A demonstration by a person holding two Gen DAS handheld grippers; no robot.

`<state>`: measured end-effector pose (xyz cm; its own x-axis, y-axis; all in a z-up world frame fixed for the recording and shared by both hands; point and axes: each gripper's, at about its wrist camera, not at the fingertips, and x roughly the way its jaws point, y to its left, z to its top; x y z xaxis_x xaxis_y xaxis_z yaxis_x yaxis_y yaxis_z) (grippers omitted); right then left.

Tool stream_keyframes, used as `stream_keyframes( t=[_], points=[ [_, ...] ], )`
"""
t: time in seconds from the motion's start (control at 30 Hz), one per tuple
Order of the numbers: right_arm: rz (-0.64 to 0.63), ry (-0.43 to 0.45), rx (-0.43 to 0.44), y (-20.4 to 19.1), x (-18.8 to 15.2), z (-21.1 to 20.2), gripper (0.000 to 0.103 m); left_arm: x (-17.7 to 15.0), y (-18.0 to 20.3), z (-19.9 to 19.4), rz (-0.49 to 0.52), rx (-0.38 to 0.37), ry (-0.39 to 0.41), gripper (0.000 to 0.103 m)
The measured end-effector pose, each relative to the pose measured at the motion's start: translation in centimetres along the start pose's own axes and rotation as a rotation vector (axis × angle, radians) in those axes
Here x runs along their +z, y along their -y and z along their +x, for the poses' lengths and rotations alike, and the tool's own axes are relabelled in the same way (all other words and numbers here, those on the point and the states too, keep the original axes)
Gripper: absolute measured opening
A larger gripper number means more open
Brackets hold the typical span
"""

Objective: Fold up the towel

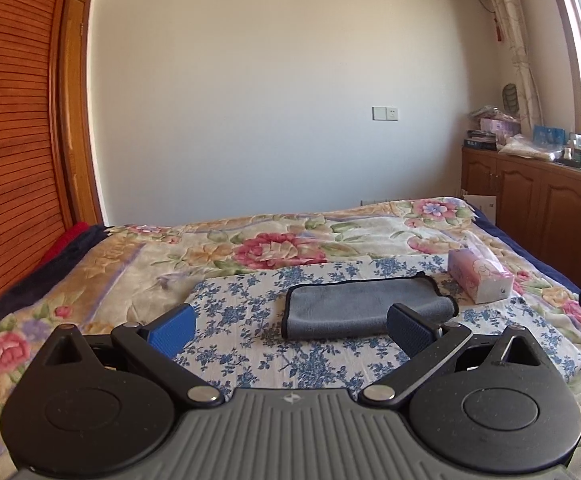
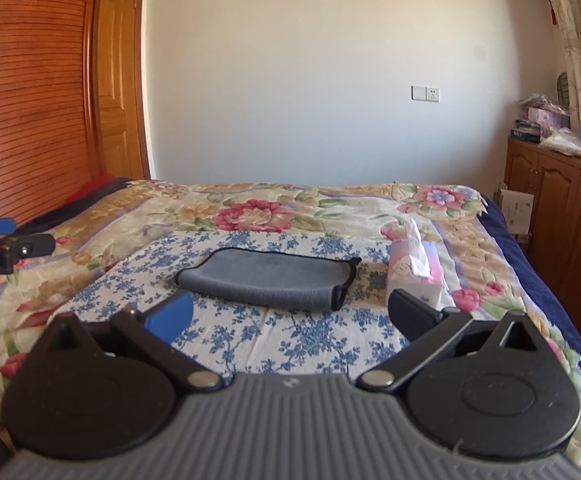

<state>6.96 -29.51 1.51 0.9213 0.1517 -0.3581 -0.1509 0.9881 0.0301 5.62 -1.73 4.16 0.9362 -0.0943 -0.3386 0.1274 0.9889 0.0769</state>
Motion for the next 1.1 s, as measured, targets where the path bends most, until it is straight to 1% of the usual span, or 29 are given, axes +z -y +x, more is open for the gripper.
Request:
stream_keyframes(
  t=[0.2,0.43,0.6,0.73,0.93,1.1],
  points=[
    [0.017,-0.003,-0.009,-0.1,-0.7,-0.2,0.103,-1.2,-0.3,-0.4,0.009,0.014,0.000,0.103],
    [0.015,-0.016,-0.018,-0.2,-1.7,-0.2,0.103,-2.7,-0.8,-0.5,-0.034,0.008,-0.006,0.103],
    [0.020,-0.021,-0.031,0.0,-2.0,0.0,0.103,-3.4,-0.3,-0.3,-0.014,0.004,-0.017,0.103],
    [0.021,-0.017,-0.039,0.0,-2.1,0.0,0.103,-3.9,0.0,-0.2,-0.001,0.017,-0.022,0.103],
    [0.020,-0.006,-0.052,0.0,-2.4,-0.1,0.103,-4.5,0.4,0.0,0.026,0.081,-0.019,0.103],
    [0.018,0.016,-0.068,-0.2,-2.5,-0.3,0.103,-4.6,0.3,0.0,0.018,0.069,-0.015,0.103]
  ],
)
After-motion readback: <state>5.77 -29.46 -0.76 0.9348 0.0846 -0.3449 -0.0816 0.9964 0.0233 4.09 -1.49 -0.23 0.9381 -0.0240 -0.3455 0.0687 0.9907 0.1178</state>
